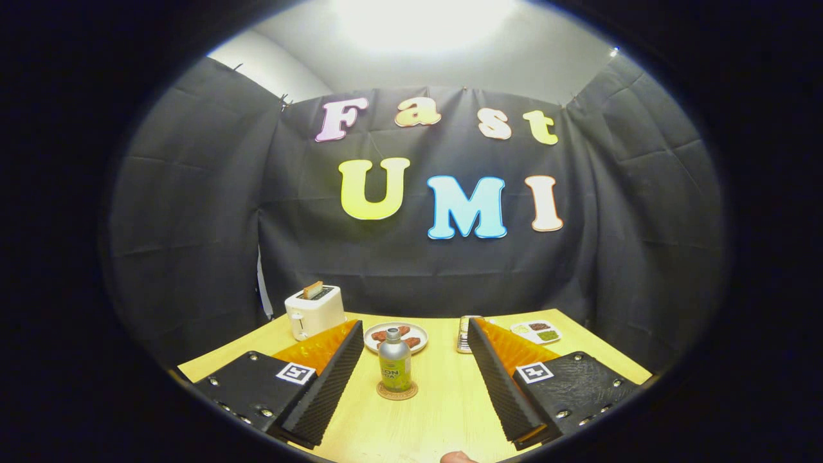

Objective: Take the bottle from table, then pour the juice into the cup, finally place the bottle on the coaster

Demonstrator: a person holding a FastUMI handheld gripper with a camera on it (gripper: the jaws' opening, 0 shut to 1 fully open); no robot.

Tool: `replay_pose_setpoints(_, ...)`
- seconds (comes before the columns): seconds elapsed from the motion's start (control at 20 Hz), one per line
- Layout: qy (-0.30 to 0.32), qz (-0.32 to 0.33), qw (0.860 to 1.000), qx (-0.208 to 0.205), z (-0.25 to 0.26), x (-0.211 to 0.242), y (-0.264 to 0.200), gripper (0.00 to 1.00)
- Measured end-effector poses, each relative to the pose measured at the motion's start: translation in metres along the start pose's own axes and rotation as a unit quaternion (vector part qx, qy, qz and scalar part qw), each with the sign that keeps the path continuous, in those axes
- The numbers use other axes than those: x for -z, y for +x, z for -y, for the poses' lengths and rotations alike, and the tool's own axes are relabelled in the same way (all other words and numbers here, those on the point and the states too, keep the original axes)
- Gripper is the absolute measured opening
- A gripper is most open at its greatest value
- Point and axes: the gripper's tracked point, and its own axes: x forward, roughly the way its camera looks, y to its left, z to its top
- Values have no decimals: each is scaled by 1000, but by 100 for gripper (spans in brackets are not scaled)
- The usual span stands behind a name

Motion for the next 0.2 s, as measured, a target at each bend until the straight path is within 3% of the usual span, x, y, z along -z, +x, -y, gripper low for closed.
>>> replay_pose_setpoints(0.2,2,17,1000,7,2,-10,-11,98)
